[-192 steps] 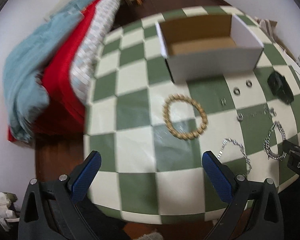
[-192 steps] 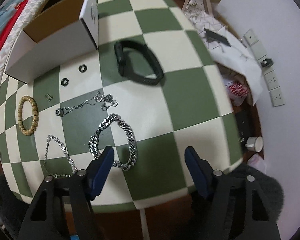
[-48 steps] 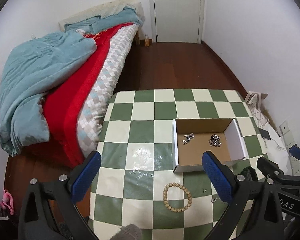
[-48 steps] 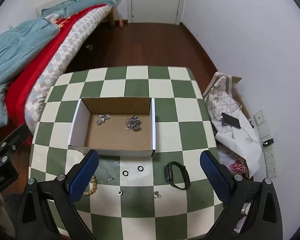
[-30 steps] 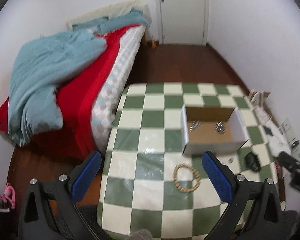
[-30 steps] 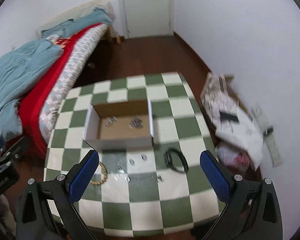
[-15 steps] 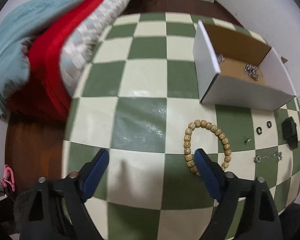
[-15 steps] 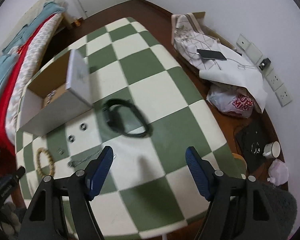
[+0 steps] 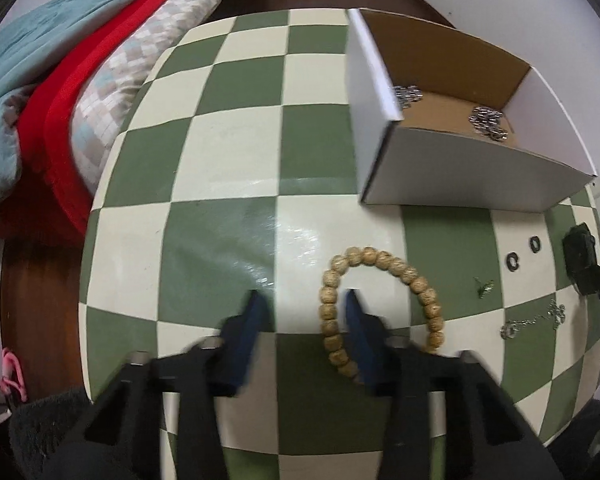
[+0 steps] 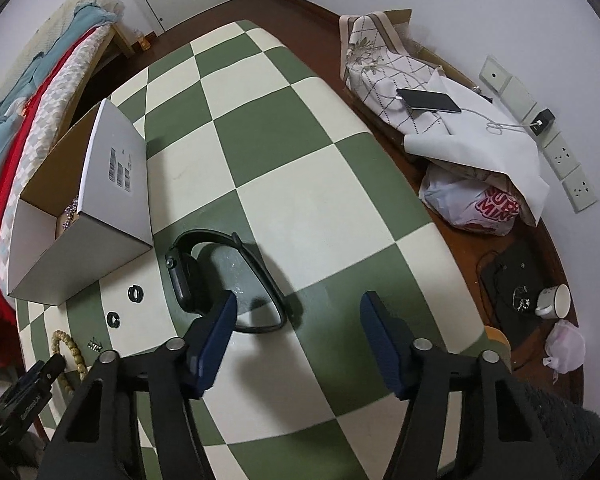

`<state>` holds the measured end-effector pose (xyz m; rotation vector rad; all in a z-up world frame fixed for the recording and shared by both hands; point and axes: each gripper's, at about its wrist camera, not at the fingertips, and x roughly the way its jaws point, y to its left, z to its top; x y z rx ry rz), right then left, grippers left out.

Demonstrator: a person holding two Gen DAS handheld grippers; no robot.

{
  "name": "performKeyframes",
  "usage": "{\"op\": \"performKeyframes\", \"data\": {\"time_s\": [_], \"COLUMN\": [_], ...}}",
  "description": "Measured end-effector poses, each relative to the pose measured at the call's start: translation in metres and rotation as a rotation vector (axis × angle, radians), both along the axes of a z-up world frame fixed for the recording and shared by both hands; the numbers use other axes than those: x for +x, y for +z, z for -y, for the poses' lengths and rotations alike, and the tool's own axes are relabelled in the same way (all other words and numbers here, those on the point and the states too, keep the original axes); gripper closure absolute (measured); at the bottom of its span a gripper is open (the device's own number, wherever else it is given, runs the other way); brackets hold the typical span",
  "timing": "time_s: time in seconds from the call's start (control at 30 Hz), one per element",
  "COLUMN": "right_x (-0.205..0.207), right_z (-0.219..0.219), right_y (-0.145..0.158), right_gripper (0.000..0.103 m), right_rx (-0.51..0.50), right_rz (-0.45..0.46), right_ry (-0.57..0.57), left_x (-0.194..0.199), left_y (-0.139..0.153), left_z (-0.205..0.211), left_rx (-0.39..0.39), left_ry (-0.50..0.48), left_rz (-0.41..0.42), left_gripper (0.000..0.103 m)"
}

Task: Organize jewelry
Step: 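Grasp the wooden bead bracelet with the left gripper while the right grasps the black smartwatch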

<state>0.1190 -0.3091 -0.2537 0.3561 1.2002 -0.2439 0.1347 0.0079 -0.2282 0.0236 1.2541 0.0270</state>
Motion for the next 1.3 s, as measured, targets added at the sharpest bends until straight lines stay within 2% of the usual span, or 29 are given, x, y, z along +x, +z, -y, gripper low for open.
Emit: {"op": "performKeyframes", "data": {"time_s": [0.1,0.17,0.37,0.7,0.73,0.77,0.8,0.87,1.13,1.3], "right_x": [0.003,0.004,0.008,0.012,0.013,0.013,0.013,0.011,-0.001,-0.012], "right_z": [-0.003,-0.006,-0.012,-0.021,-0.022,-0.023,-0.023,-0.023,-0.029,-0.036], "right_y": [-0.003,-0.003,-0.003,-0.003,-0.003,-0.002,-0.002,-0.001,0.022,0.050], "right_gripper": [0.049,0.054,0.061,0.065,0.067,0.082,0.090,0.096,0.096,0.096], "right_rx": [-0.014,-0.022,-0.057,-0.115,-0.119,-0.125,-0.117,-0.086,-0.052,-0.021], "right_rz": [-0.003,0.000,-0.003,-0.011,-0.011,-0.009,-0.007,0.000,0.062,0.114], "right_ry": [0.011,0.022,0.052,0.081,0.083,0.086,0.090,0.088,0.100,0.120], "left_x": [0.001,0.000,0.001,0.004,0.004,0.004,0.004,0.001,-0.006,-0.009], "left_y": [0.002,0.002,0.002,0.001,0.001,0.001,0.002,0.009,0.051,0.082], "left_z": [0.007,0.010,0.011,0.011,0.010,0.010,0.010,0.009,0.010,0.010], "left_rx": [0.016,0.019,0.028,0.040,0.039,0.040,0.035,0.025,-0.006,-0.042], "left_ry": [-0.025,-0.032,-0.038,-0.042,-0.039,-0.036,-0.034,-0.034,-0.056,-0.065], "left_rz": [-0.003,-0.002,0.001,0.006,0.007,0.007,0.009,0.019,0.093,0.139], "left_gripper": [0.092,0.096,0.096,0.097,0.097,0.097,0.097,0.097,0.097,0.097]}}
